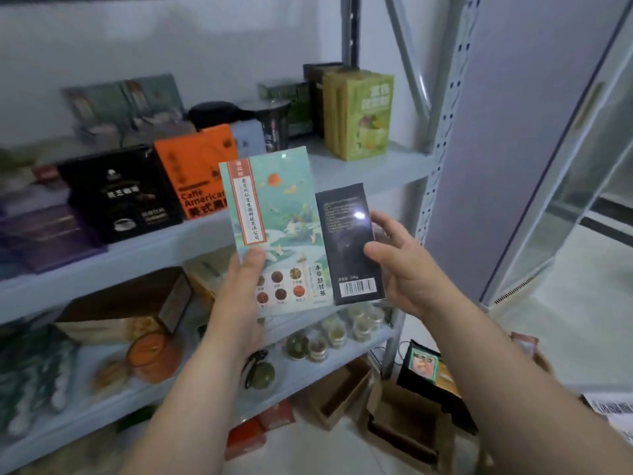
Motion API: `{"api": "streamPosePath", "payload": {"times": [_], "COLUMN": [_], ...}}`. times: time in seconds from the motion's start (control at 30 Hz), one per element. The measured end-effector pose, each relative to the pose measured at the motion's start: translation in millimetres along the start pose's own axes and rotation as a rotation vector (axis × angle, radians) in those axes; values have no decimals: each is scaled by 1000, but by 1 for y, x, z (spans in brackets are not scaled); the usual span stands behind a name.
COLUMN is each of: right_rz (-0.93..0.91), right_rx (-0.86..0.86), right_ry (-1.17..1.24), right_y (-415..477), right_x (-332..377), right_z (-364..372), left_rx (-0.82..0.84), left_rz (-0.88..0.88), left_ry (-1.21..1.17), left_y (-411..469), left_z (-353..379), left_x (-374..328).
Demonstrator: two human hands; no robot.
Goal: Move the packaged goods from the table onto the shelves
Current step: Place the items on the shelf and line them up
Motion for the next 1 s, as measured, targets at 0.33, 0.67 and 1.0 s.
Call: {"api": "streamPosePath", "payload": {"times": [0.33,0.67,1.0], "right_rz": [-374,-528,-841], "right_rx": [-18,26,-105], "right_ry": [-505,-1158,-1756], "right_y": [129,238,269], "right_x": [53,63,67], "right_z": [-16,-6,12], "left_rx": [-236,-340,-247], "left_rz": [228,279,383], "left_ry": [14,202,328], "left_y": [45,60,93], "left_z": [30,32,39], "left_x": [-28,-17,-42]}}
Point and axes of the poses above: each hand's wrist, its own y-axis towards the middle knuckle, its own z-axis out of the palm, x = y × z, the point moved 6 cm from there along y, towards the middle knuckle, and after that the axes turned 5 degrees about -z, right-handed, at the moved point
